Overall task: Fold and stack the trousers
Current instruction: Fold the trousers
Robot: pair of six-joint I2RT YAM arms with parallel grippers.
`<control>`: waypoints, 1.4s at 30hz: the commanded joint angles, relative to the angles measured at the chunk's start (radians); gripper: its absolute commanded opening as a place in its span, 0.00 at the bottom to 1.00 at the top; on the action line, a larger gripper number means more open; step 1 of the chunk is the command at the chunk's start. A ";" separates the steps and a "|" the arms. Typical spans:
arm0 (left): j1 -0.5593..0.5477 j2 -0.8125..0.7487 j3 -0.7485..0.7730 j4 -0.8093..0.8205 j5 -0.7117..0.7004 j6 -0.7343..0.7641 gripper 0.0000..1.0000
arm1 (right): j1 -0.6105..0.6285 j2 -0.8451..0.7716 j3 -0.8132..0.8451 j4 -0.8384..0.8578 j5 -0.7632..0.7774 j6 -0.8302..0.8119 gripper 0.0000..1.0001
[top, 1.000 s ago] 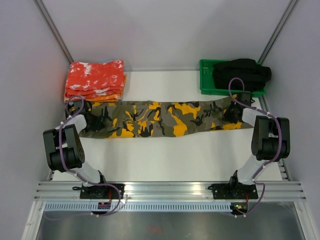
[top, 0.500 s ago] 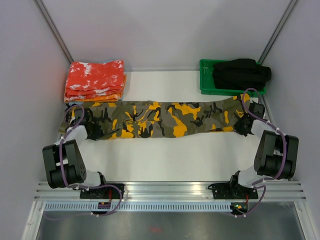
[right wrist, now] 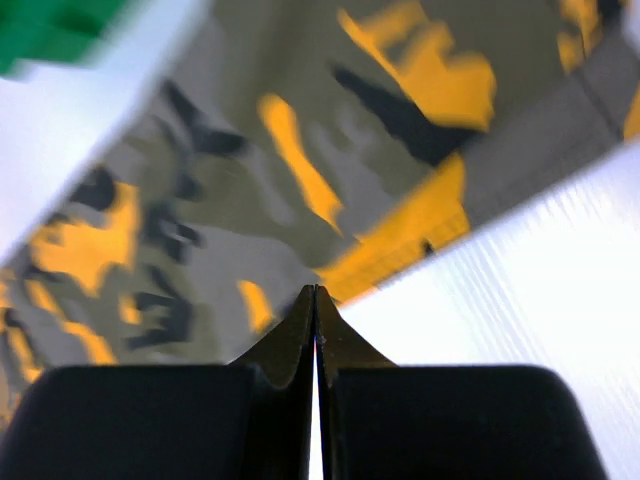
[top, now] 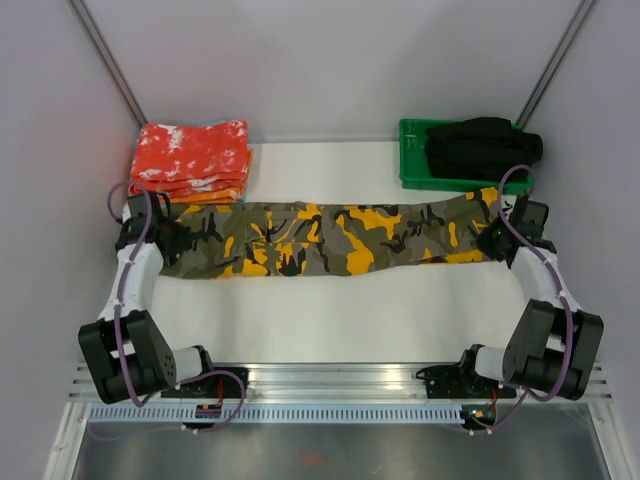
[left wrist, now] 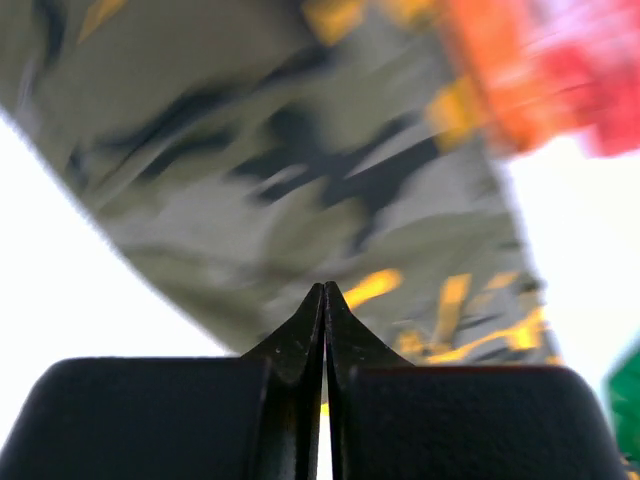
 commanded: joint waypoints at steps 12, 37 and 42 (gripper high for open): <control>0.106 0.165 0.167 0.079 0.089 -0.026 0.02 | 0.109 0.223 0.270 0.071 -0.037 -0.019 0.00; 0.252 0.313 -0.069 0.170 0.210 -0.158 0.02 | 0.039 0.337 0.037 0.091 0.077 0.161 0.00; 0.252 0.270 -0.147 0.194 0.207 -0.144 0.02 | -0.038 0.302 -0.048 0.160 0.017 0.183 0.00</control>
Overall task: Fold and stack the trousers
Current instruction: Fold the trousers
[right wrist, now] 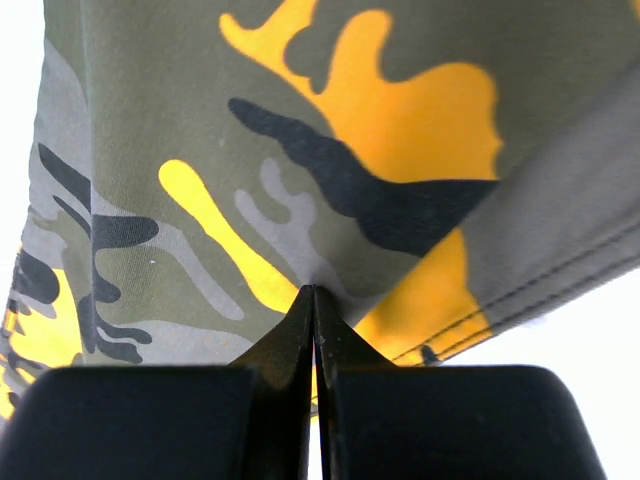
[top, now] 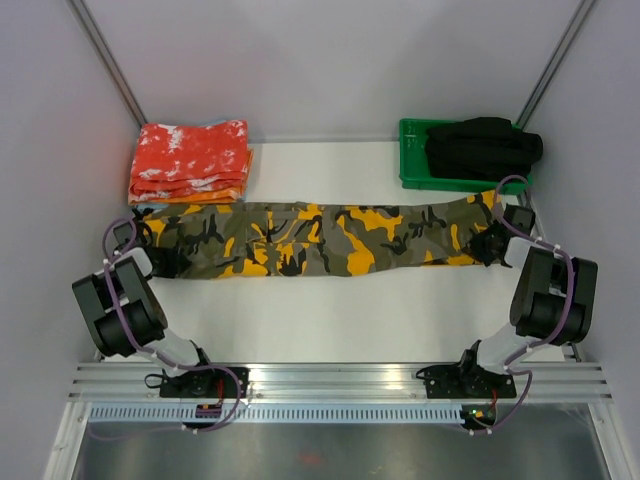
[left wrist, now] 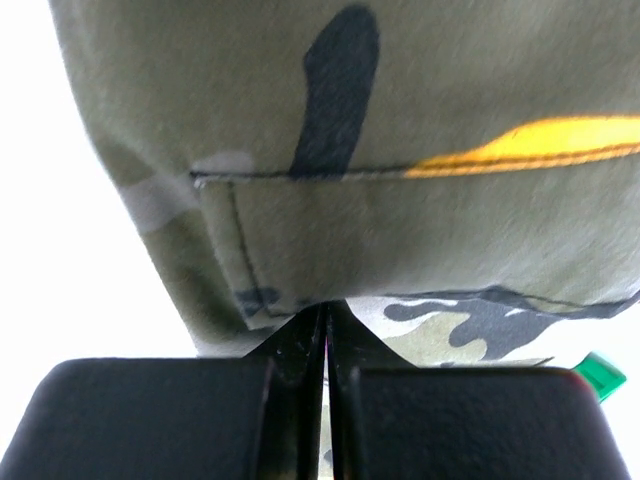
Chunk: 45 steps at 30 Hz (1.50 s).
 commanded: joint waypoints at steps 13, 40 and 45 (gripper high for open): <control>0.001 -0.234 -0.117 -0.141 -0.172 0.027 0.02 | -0.120 -0.167 -0.174 -0.131 0.130 -0.043 0.00; 0.003 -0.142 0.095 0.041 -0.046 0.055 0.02 | -0.033 -0.208 0.019 0.021 -0.196 -0.033 0.00; 0.001 -0.065 0.044 0.084 -0.063 -0.054 0.02 | -0.013 -0.103 0.077 0.004 -0.192 -0.036 0.00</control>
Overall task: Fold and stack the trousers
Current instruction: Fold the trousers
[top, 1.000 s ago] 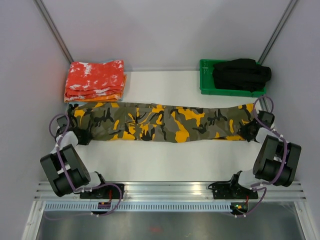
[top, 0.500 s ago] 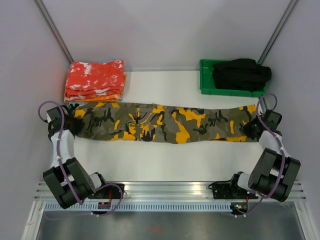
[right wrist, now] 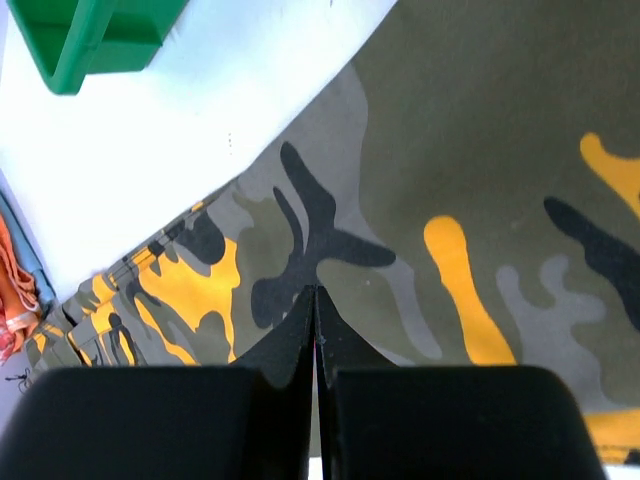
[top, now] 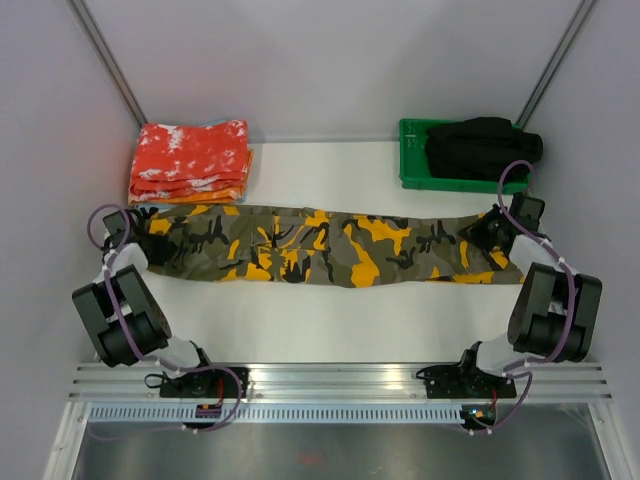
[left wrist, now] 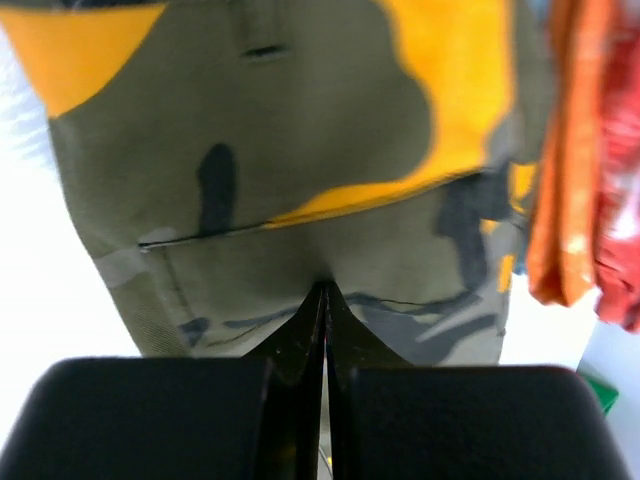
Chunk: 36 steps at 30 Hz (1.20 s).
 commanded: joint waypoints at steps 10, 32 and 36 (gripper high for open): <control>0.003 0.099 -0.063 0.026 -0.126 -0.184 0.02 | 0.001 0.138 0.050 0.020 0.005 -0.021 0.00; 0.012 -0.084 -0.196 -0.073 -0.145 -0.143 0.02 | -0.117 0.099 -0.127 -0.023 0.199 0.028 0.00; 0.016 -0.155 -0.187 -0.144 -0.230 -0.141 0.02 | -0.180 0.043 -0.173 -0.049 0.248 0.032 0.00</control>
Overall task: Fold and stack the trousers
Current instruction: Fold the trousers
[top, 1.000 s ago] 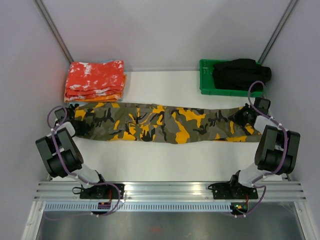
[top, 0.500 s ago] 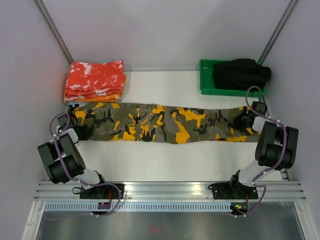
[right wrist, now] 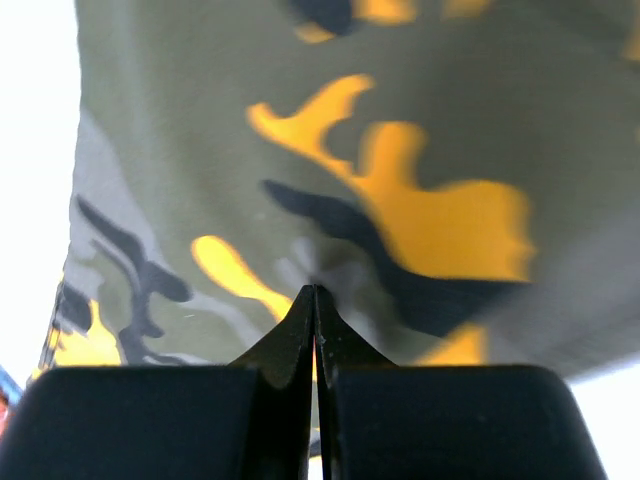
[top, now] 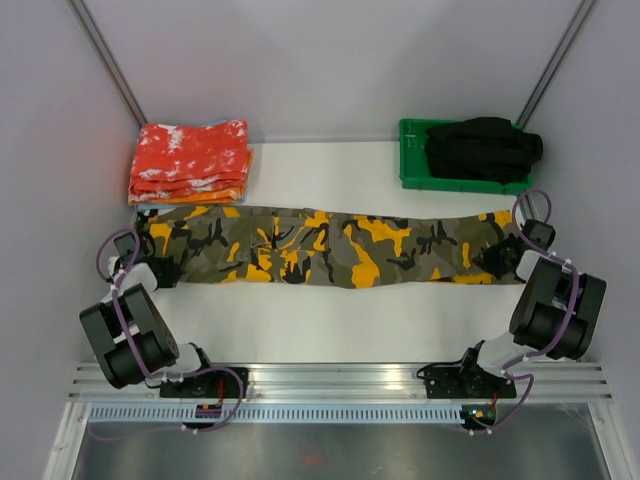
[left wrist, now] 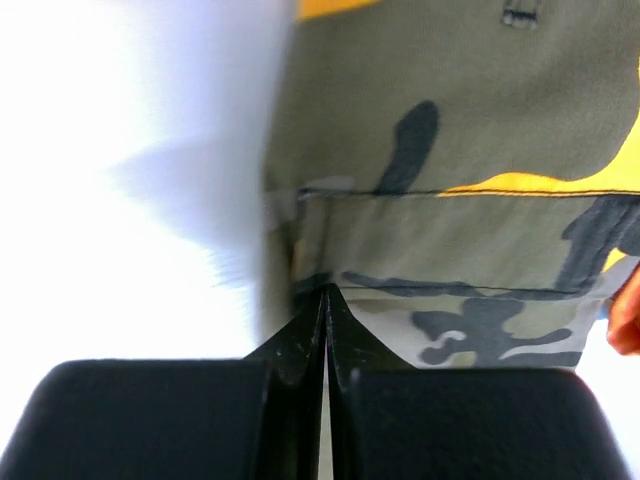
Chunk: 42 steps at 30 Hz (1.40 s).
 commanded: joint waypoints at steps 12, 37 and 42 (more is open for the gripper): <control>0.019 -0.150 0.102 -0.156 -0.091 0.192 0.02 | -0.095 -0.050 -0.063 -0.084 0.140 -0.058 0.00; 0.161 0.009 0.058 0.118 0.128 0.218 0.82 | -0.085 -0.089 -0.048 -0.005 -0.064 -0.070 0.00; 0.162 0.095 0.044 0.195 0.167 0.200 0.75 | -0.079 -0.087 -0.025 -0.021 -0.049 -0.069 0.00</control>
